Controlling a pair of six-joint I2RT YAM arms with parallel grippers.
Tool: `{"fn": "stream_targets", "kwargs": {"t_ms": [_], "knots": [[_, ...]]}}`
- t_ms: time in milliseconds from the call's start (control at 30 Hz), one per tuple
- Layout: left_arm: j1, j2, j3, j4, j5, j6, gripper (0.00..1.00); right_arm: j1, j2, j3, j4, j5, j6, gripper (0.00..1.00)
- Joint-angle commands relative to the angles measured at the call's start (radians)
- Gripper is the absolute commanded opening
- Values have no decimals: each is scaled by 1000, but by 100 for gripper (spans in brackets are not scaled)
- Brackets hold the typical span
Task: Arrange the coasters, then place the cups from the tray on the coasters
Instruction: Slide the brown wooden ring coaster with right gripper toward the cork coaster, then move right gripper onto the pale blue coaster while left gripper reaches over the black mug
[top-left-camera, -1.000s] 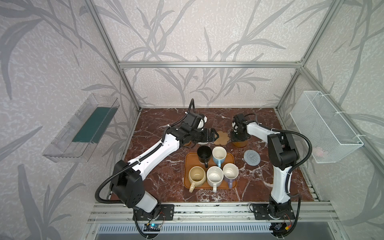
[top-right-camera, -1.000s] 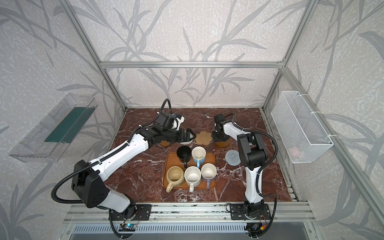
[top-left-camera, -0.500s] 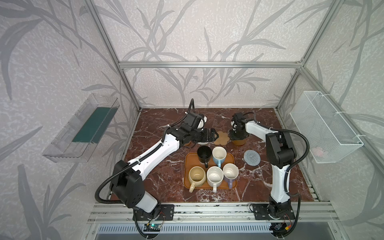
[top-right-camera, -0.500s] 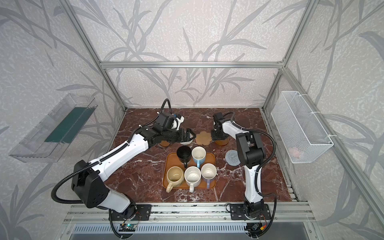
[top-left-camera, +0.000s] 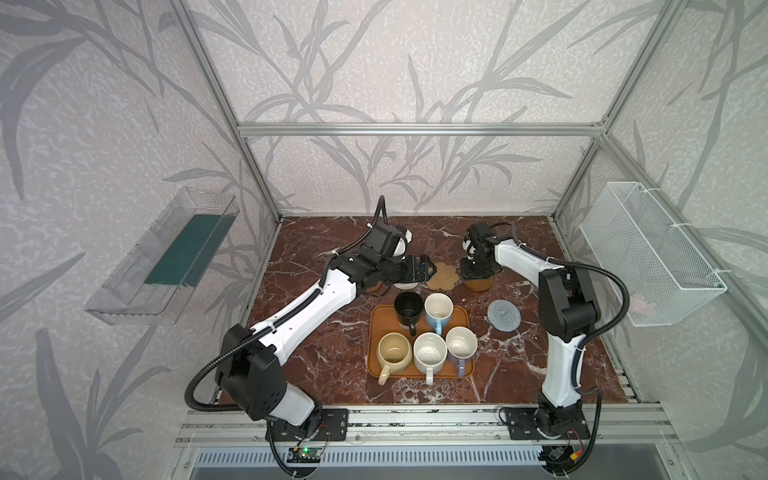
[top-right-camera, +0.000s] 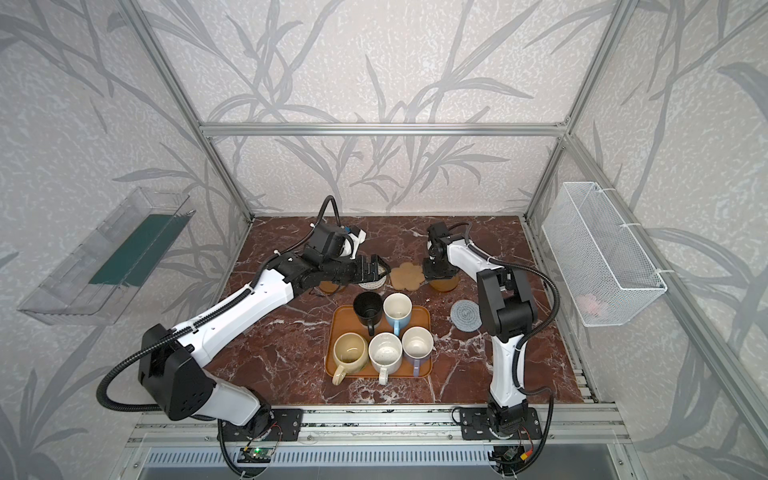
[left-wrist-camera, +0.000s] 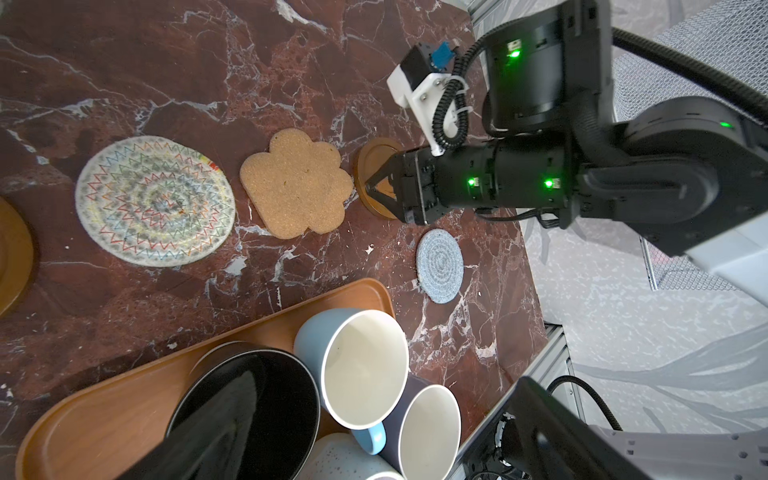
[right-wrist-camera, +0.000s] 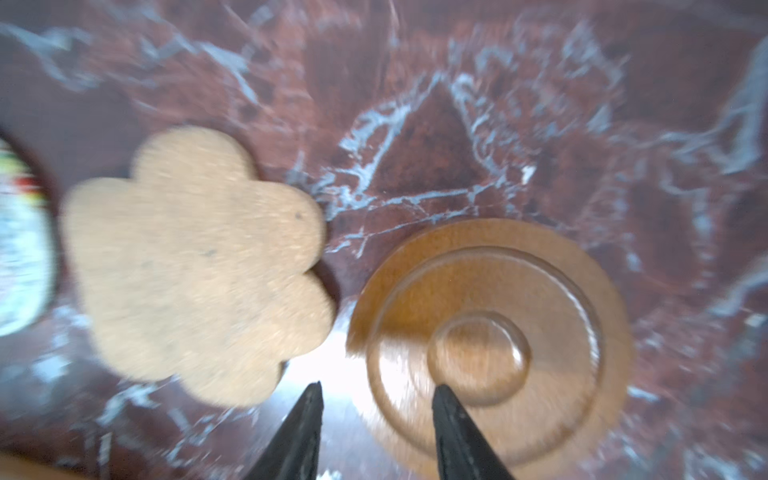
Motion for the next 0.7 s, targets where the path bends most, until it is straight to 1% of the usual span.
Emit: {"fn": "stream_targets", "kwargs": {"t_ms": [0, 33, 100, 167, 267, 300, 333, 367, 400, 467, 533, 667], "knots": [[-2, -49, 1, -19, -27, 17, 99, 0, -140, -25, -19, -25, -10, 47], [-2, -57, -2, -17, -29, 15, 99, 0, -179, -44, -17, -26, -12, 50], [-2, -74, -12, -8, -34, 11, 99, 0, -262, -93, -1, -17, -11, 65], [-2, -101, -35, 18, -29, 8, 99, 0, -376, -164, 28, -6, -7, 82], [-2, -144, -68, 56, -13, 4, 99, 1, -522, -264, 38, 62, 6, 100], [-4, -156, -79, 69, -5, 7, 99, 0, -561, -299, 49, 90, 11, 99], [-3, -177, -94, 95, 4, 10, 99, 0, -604, -337, 60, 152, 36, 99], [-5, -201, -122, 134, 16, 11, 99, -2, -639, -372, 56, 200, 91, 99], [-5, -221, -151, 172, 20, 8, 99, -9, -664, -402, 41, 211, 116, 99], [-8, -272, -220, 262, 19, 1, 99, -33, -708, -475, 57, 140, 43, 99], [-8, -305, -262, 284, -10, -39, 99, -47, -726, -514, 33, 137, 47, 99], [-10, -319, -304, 278, 18, -78, 99, -64, -739, -580, 8, 109, 80, 100]]}}
